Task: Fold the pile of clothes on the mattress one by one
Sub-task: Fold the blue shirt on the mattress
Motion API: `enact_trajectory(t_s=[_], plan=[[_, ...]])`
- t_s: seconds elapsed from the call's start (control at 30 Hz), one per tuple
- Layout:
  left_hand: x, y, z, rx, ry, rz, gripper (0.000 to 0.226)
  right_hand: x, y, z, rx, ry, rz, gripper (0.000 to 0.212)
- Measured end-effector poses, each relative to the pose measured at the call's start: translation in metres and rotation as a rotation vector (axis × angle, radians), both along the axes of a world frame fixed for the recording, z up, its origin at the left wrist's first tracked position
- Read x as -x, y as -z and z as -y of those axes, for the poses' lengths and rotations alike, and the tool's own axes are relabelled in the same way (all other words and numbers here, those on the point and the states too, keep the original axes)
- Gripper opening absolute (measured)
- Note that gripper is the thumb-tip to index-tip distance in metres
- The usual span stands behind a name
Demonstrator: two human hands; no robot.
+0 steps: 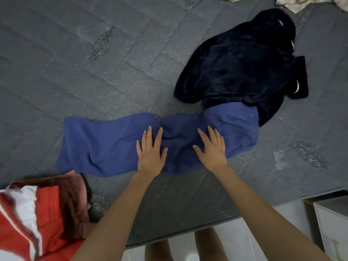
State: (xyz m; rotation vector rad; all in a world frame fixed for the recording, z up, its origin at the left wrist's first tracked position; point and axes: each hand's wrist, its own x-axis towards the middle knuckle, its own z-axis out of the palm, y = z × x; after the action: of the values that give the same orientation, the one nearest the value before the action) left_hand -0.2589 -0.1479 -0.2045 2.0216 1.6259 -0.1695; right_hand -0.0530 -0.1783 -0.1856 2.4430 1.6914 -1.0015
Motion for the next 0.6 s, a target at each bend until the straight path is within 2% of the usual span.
enact_trajectory(t_s=[0.17, 0.3, 0.5, 0.6], plan=[[-0.050, 0.000, -0.001, -0.033, 0.032, -0.058, 0.062, -0.042, -0.006, -0.007, -0.156, 0.097, -0.029, 0.062], [-0.087, 0.005, -0.003, -0.084, 0.094, -0.063, 0.064, -0.078, -0.005, -0.010, -0.259, 0.197, -0.008, 0.080], [-0.124, 0.016, -0.006, -0.100, 0.109, -0.025, 0.064, -0.126, 0.007, -0.011, -0.125, 0.341, -0.011, 0.097], [-0.135, 0.015, -0.008, -0.083, 0.125, 0.039, 0.059, -0.142, 0.018, -0.012, -0.125, 0.535, -0.206, 0.103]])
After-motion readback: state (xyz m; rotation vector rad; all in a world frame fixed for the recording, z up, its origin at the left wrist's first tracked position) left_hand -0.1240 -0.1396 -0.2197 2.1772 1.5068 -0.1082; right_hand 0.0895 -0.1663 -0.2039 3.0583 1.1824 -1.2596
